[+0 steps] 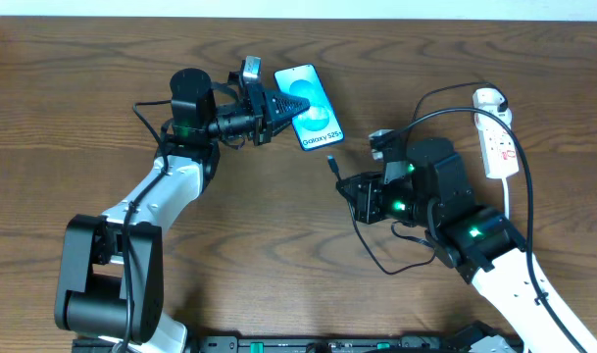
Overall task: Plug charger to phone and switch on socket
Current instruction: 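Carry the cable plug with the right gripper up to the phone's bottom port, then push the USB-C plug into the phone's port with the right gripper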
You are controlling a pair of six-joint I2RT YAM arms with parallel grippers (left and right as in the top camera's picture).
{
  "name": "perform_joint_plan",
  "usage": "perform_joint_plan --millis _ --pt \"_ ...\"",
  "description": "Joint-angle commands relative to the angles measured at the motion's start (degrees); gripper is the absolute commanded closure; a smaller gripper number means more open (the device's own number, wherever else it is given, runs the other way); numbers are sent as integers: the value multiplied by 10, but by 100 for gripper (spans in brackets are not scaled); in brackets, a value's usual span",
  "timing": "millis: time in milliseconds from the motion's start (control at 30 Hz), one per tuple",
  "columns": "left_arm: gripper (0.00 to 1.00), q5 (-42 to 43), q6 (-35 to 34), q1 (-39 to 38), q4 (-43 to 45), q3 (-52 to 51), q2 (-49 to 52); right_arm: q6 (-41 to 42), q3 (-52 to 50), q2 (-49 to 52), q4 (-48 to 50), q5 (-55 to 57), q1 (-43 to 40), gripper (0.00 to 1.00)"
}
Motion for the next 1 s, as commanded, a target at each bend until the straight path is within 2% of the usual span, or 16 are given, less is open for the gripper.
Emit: perform_joint_plan --millis 0,967 --pt "92 1 -1 2 9 20 -2 -18 -3 -8 15 -16 6 99" --pt "93 10 8 2 9 20 -2 -20 -3 -8 35 8 6 99"
